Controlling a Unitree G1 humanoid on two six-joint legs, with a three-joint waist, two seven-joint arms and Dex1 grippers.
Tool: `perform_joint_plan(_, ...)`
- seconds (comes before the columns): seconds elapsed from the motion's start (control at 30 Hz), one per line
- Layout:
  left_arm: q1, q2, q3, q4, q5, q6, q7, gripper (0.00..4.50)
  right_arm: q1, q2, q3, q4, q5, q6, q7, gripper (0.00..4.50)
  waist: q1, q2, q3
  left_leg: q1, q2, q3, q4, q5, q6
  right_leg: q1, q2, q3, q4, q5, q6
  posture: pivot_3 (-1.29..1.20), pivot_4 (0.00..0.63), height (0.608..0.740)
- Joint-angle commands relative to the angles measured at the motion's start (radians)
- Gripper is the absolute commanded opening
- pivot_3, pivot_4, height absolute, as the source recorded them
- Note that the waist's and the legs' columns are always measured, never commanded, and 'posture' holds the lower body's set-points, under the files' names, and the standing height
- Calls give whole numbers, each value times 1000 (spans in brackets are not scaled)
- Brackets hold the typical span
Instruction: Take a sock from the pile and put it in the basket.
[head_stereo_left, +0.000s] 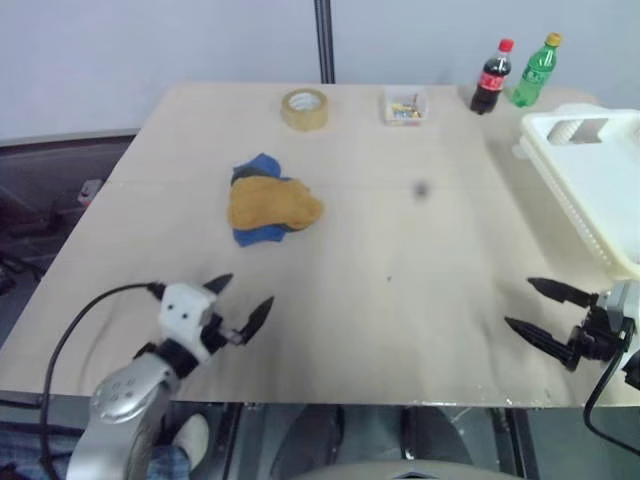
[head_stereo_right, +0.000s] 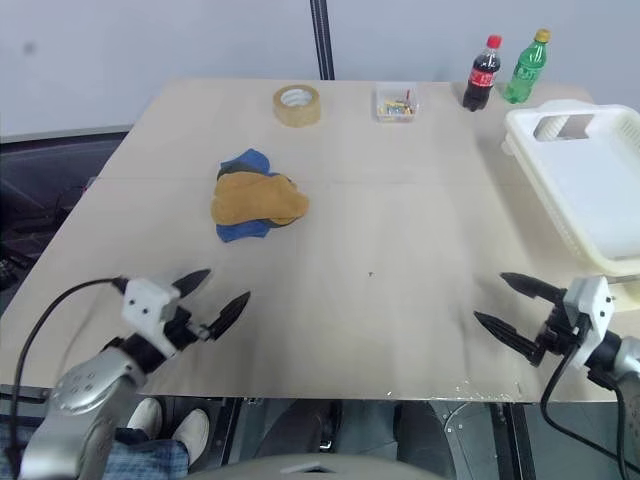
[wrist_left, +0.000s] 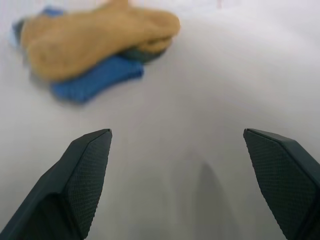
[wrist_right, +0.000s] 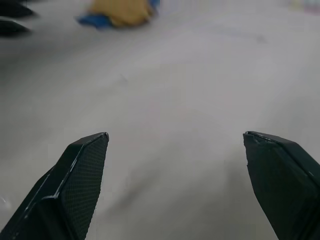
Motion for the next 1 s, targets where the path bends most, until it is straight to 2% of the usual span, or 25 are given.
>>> perform_joint_plan(0.03,-89,-23,-43,31,61,9,64,4500,-27,14,17,-124,54,44,-46,4460,-1,0,0,0,0,0,0,0,0,0,0,-1,0,0,0,0,150,740)
perform_joint_plan(0.27,-224,-40,-53,112,58,4,61,4500,-65,36,47,-230,81,100,-129,4460,-1,0,0,0,-1,0,1,0,0,-1,1,-1,1,1,0,0,150,740)
perform_joint_plan(0.43,-352,-61,-112,236,95,21,72,4500,-54,37,58,-264,96,121,-144,4460,3,0,0,-1,-3,-1,1,0,0,0,1,-3,1,1,1,0,150,740)
perform_joint_plan(0.5,-431,-99,-146,294,106,23,87,4500,-49,37,60,-274,97,127,-148,4460,3,0,0,-1,-3,-1,2,0,0,0,1,-3,1,1,1,0,150,740)
perform_joint_plan(0.7,-631,-196,-231,449,204,-26,161,4500,-9,42,58,-326,99,137,-172,4460,-1,-1,1,-1,-4,-1,4,1,0,0,2,-2,4,2,3,0,150,740)
perform_joint_plan(0.83,-707,-225,-277,555,303,-28,242,4500,21,44,56,-354,88,136,-188,4460,-5,-1,1,-1,-4,0,4,1,-1,-1,2,-1,4,2,3,0,150,740)
perform_joint_plan(1.0,-790,-259,-290,654,358,15,311,4500,36,48,48,-356,70,124,-206,4460,-2,-2,1,-1,-5,0,5,1,-1,-1,3,-1,5,2,3,0,150,740)
